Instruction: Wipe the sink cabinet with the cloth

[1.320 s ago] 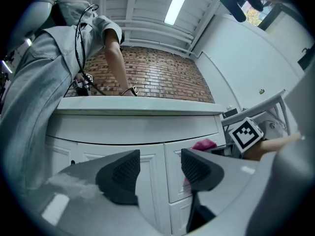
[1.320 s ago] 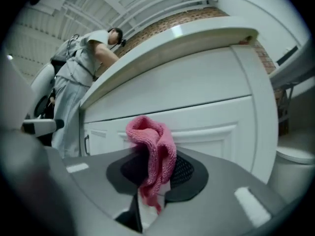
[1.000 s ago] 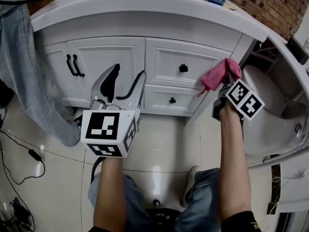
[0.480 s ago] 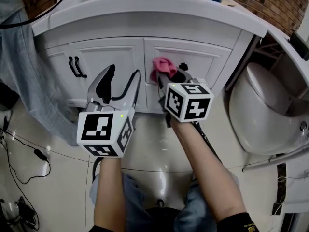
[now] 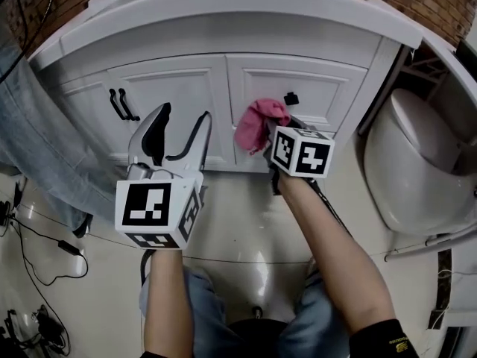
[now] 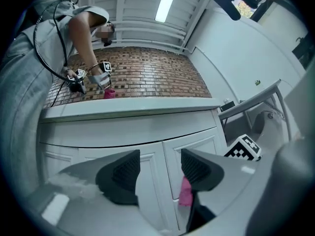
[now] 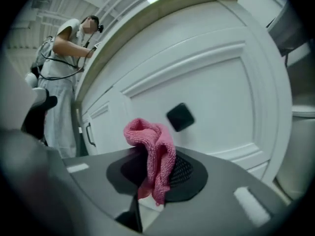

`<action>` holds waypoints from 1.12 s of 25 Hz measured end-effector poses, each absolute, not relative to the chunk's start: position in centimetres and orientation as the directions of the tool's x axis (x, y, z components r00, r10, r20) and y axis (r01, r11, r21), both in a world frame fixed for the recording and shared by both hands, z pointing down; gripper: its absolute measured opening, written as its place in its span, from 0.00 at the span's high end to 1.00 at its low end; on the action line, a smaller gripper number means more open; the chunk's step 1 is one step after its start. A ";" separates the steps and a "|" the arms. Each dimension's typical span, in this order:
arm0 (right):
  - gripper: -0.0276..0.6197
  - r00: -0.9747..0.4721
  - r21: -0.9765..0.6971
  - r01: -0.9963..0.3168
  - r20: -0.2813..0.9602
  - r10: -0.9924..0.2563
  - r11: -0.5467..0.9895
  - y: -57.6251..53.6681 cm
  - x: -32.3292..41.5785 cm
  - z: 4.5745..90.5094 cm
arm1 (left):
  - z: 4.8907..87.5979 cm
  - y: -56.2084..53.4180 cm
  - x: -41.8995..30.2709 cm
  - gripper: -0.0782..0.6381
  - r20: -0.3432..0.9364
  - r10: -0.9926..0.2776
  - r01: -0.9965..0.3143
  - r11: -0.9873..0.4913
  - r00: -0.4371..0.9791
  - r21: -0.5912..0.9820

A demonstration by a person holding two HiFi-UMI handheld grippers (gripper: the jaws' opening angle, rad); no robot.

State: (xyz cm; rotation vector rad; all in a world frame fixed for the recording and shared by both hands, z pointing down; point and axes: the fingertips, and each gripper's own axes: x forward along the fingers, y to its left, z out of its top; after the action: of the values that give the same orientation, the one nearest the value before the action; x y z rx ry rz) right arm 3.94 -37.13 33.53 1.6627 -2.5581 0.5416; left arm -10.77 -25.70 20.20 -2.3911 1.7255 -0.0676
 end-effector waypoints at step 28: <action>0.84 -0.617 -0.249 -0.787 0.292 -0.731 0.565 -37.1 -4.7 38.4 | 20.6 -25.3 -8.2 0.53 -0.068 -0.930 -0.926 -0.348 0.360 -0.146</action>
State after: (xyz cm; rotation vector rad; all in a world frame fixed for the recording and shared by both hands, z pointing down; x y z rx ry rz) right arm -4.67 -37.05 38.45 1.2898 -2.6387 0.5374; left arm -8.18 -25.32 20.55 -2.4552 1.6912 -0.0403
